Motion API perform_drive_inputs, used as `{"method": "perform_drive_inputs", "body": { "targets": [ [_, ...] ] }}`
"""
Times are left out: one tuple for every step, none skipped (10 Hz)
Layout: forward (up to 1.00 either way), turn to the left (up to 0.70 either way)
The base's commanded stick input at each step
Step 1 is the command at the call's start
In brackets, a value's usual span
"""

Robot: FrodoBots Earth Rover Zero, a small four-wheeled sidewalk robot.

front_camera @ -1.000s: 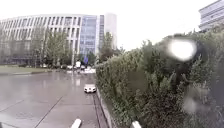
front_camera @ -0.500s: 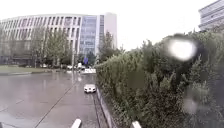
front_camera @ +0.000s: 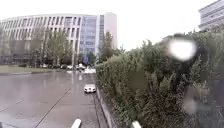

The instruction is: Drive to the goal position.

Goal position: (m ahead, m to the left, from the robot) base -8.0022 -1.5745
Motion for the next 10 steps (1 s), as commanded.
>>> {"method": "perform_drive_inputs", "body": {
  "targets": [
    [0.05, 0.00],
    [0.05, 0.00],
    [0.05, 0.00],
    [0.05, 0.00],
    [0.05, 0.00],
    [0.05, 0.00],
    [0.05, 0.00],
    [0.05, 0.00],
    [0.05, 0.00],
    [0.05, 0.00]
  ]
}}
